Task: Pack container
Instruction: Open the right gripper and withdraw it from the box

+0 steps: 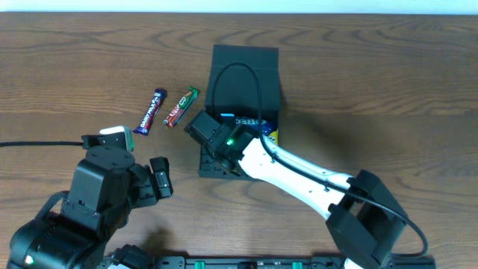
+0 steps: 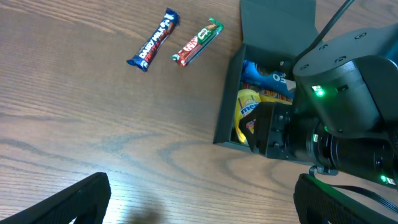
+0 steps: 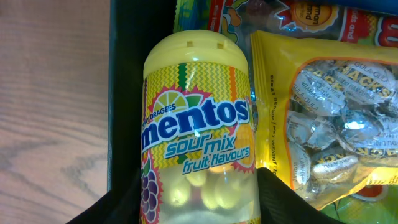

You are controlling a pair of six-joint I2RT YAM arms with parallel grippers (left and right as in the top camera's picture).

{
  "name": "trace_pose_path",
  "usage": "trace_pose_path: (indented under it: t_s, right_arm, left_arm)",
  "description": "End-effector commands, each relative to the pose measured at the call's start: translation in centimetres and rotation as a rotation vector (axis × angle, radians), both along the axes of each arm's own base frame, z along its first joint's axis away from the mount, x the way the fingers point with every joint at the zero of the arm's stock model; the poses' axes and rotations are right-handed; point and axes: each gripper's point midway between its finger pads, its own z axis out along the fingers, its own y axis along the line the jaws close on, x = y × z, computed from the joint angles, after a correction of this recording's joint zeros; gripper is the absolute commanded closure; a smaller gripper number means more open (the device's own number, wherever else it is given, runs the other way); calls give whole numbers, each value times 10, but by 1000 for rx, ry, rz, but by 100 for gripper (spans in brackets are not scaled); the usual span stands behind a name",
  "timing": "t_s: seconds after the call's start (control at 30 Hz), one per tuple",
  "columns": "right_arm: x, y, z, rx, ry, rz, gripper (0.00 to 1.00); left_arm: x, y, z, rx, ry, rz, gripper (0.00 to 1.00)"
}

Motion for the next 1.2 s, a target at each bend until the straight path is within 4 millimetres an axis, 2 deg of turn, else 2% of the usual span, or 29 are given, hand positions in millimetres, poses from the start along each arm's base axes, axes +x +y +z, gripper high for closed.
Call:
trace_pose_path:
  t_s: [0.0,0.13,0.27,0.5,0.6,0.63,0.7,0.8,0.87,0.93,1.03,1.17]
  right_arm:
    - [10,0,-1,-15,-52,-55,99]
    - [12,0,1,-24,-78,-71,98]
    - [4,2,-4,-36,-69,-53,98]
    - [-19,7,-41,-102,-12,-3,98]
    - [-23,10,-49,-108,4,7,98]
    - [-23,10,-50,-107,4,8,80]
    - [-23,10,-50,-108,5,7,36]
    - [-26,9,-48,-106,19,10,18]
    - [-25,10,-39,-83,14,9,17]
    - [-23,12,-20,-49,-15,8,17]
    - [-13,12,24,10,-119,24,18]
    - [-11,8,85,113,-222,52,28]
  left_arm:
    - [0,1,2,7,-5,-8,5]
    - [0,1,2,7,-5,-8,5]
    - [0,1,3,7,-5,-8,5]
    - [0,1,2,7,-5,-8,5]
    - [0,1,2,7,-5,-8,5]
    - [0,1,2,7,-4,-8,5]
    - [0,1,2,7,-4,-8,5]
    - [0,1,2,7,-4,-8,5]
    - [0,1,2,7,-4,-8,5]
    - [0,1,2,7,-4,-8,5]
    - [0,1,2,7,-5,-8,5]
    - [0,1,2,7,-4,-8,5]
